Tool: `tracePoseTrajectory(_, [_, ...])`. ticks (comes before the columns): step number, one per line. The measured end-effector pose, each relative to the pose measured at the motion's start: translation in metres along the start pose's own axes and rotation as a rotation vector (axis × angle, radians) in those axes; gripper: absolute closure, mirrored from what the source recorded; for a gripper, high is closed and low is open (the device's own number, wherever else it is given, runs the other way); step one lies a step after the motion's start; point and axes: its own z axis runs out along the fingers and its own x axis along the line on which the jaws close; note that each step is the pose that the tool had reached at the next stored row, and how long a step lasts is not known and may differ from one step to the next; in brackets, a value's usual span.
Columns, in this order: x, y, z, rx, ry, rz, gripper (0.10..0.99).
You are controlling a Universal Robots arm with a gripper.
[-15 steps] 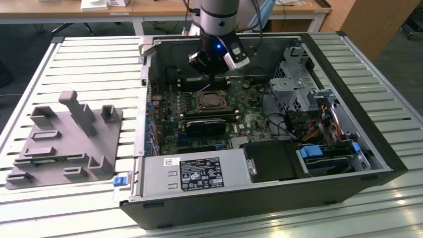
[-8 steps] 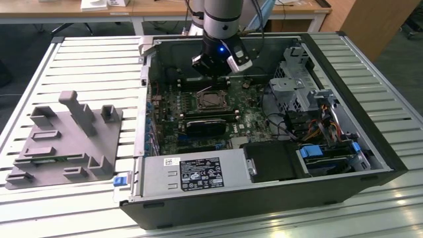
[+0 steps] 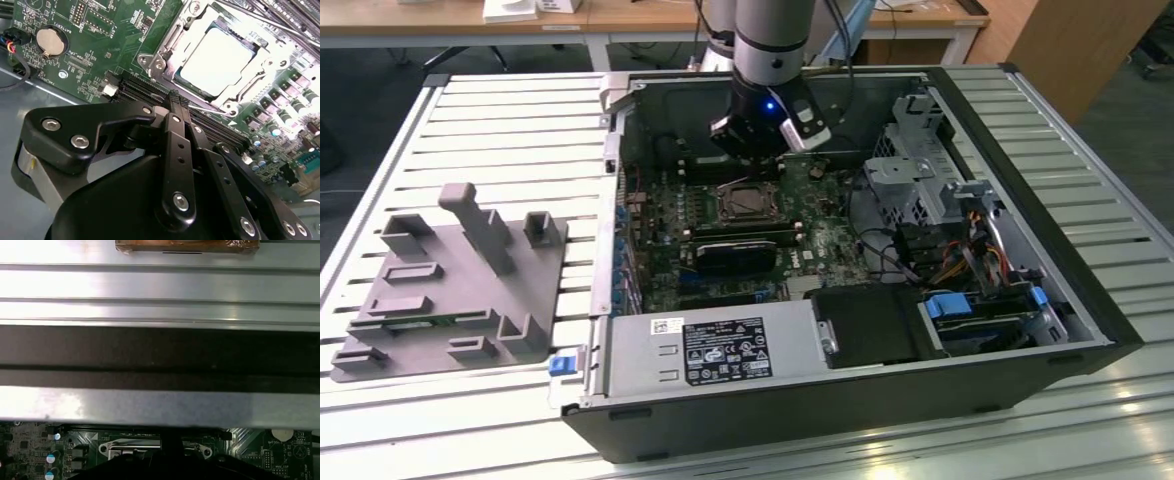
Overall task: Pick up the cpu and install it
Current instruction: 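Install the first cpu locking lever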
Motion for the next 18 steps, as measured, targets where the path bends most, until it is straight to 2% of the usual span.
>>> tracePoseTrajectory(10, [-0.0037, 0.0001, 0.0110, 0.000, 0.0001, 0.000, 0.980])
tracePoseTrajectory(16, [-0.0039, 0.0000, 0.0117, 0.001, 0.0000, 0.000, 0.980])
tracePoseTrajectory(18, [-0.0039, 0.0001, 0.0117, 0.005, 0.0000, 0.000, 0.980])
